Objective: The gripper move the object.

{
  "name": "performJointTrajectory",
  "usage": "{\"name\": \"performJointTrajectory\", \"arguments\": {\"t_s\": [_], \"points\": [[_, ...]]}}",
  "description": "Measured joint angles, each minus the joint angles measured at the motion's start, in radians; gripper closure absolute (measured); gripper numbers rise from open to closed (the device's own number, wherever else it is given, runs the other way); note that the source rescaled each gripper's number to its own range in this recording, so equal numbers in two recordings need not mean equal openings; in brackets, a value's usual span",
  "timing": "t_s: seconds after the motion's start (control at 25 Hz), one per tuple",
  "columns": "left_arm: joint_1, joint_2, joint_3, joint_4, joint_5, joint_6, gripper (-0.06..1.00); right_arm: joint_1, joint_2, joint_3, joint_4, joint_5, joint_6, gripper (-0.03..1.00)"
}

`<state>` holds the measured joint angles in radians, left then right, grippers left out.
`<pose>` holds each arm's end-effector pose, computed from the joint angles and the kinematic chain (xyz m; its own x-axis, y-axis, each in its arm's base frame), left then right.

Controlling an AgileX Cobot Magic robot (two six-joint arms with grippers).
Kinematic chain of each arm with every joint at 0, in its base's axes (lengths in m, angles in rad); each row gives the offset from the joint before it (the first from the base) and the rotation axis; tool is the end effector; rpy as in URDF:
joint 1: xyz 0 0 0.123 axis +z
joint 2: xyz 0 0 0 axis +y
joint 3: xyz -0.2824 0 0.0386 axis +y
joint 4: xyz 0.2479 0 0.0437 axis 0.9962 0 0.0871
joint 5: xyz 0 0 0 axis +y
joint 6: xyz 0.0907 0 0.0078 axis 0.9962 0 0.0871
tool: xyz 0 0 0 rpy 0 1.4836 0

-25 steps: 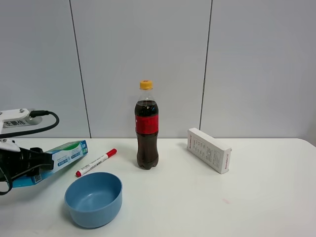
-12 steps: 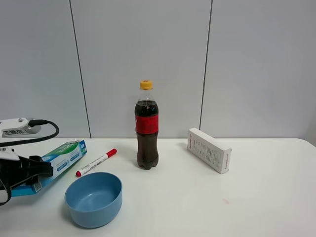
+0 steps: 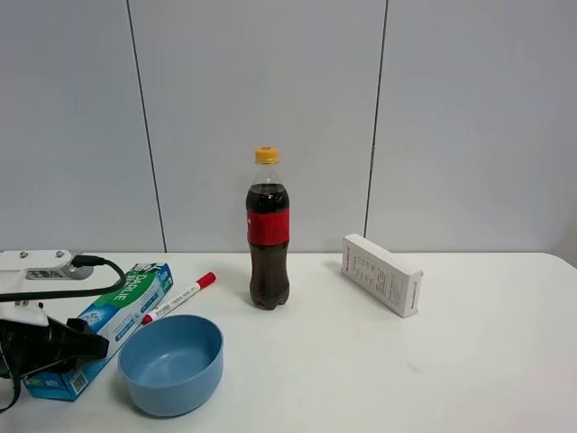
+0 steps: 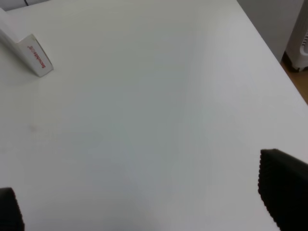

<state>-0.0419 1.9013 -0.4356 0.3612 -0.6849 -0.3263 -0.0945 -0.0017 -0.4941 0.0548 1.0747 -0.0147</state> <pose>0.2628 -0.0314 0.0766 -0.6714 -0.0125 -0.7410 0.1801 0.9672 -0.1794 -0.0046 0.0048 0.2745 -0.4688 0.0559 -0.8815 0.0573 0.9978 0.0328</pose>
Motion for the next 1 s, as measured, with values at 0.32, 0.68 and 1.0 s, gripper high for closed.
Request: {"name": "performJointTrajectory", "arguments": {"t_s": [0.32,0.68,1.0], "points": [[0.000,0.002,0.000,-0.002,-0.004,0.001,0.89,0.000,0.000,0.000,0.000,0.000,0.000,-0.03],[0.000,0.007,0.000,-0.012,0.012,-0.005,-0.03,0.000,0.000,0.000,0.000,0.000,0.000,-0.03],[0.000,-0.260,0.004,-0.019,0.040,-0.009,-0.04,0.000,0.000,0.000,0.000,0.000,0.000,-0.03]]}}
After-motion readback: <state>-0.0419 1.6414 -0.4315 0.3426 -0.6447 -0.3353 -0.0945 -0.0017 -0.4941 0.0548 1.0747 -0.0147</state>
